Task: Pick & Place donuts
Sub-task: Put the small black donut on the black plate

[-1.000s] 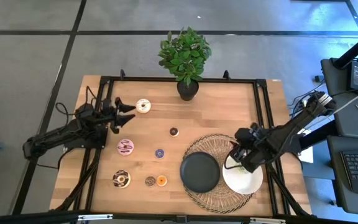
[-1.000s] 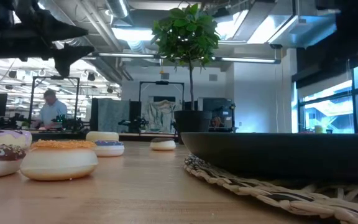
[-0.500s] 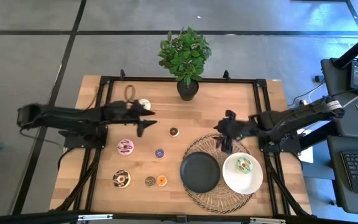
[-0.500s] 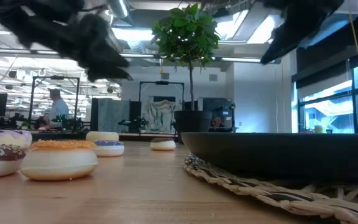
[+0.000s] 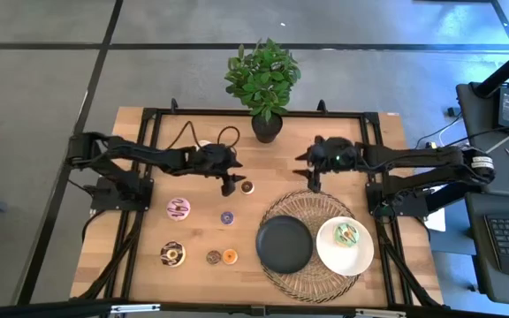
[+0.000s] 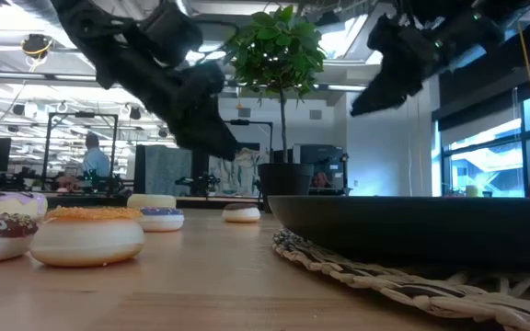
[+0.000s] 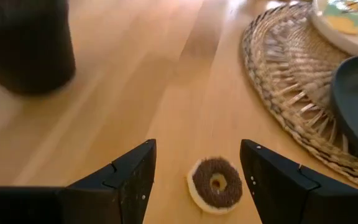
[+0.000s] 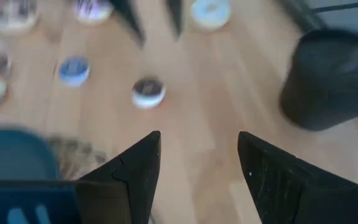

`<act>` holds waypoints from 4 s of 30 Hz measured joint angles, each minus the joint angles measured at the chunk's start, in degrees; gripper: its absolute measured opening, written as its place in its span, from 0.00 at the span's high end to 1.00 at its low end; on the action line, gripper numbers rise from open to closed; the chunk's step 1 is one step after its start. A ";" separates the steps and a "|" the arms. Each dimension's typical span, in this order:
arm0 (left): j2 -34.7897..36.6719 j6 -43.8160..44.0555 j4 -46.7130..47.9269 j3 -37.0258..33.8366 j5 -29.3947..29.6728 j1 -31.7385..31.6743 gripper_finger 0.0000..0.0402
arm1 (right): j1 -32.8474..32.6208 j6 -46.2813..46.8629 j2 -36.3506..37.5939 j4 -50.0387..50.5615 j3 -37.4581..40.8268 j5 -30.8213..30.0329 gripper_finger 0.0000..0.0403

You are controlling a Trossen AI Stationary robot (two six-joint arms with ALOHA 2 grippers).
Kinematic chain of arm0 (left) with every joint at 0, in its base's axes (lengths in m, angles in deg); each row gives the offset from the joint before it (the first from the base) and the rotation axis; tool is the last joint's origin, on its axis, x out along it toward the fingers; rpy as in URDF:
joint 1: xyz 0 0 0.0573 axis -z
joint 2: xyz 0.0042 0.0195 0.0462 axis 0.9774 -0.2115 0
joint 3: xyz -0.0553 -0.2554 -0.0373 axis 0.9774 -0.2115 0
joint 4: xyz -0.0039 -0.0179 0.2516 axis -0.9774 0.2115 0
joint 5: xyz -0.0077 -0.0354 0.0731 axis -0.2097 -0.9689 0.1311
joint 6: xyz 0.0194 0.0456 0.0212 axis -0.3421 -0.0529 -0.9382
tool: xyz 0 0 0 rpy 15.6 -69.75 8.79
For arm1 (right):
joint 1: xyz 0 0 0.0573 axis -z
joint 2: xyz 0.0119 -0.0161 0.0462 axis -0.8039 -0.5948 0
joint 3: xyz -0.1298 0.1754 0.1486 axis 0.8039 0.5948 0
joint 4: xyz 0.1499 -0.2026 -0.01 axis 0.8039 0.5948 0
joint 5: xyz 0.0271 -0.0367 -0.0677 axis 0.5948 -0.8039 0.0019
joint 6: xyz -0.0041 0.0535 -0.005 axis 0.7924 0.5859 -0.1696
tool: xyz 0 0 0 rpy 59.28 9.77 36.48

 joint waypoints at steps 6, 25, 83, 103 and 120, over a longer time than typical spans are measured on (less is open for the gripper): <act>-2.58 3.29 -0.02 0.15 -2.45 1.05 0.43 | 3.74 2.93 2.07 -0.35 -3.35 -0.01 0.47; -14.94 9.17 -6.99 0.15 12.78 9.49 0.43 | -2.49 8.45 2.69 -1.37 -1.36 0.12 0.47; -24.96 11.72 -12.35 8.26 22.07 11.69 0.81 | -2.76 2.93 2.69 1.47 -1.36 0.01 0.47; -21.72 -1.29 -0.22 27.11 9.97 19.99 0.96 | -6.74 10.56 11.34 10.27 -1.36 -1.70 0.47; -33.39 2.82 -3.25 31.93 9.93 25.26 0.96 | -6.71 12.30 11.32 11.26 -1.36 -3.53 0.47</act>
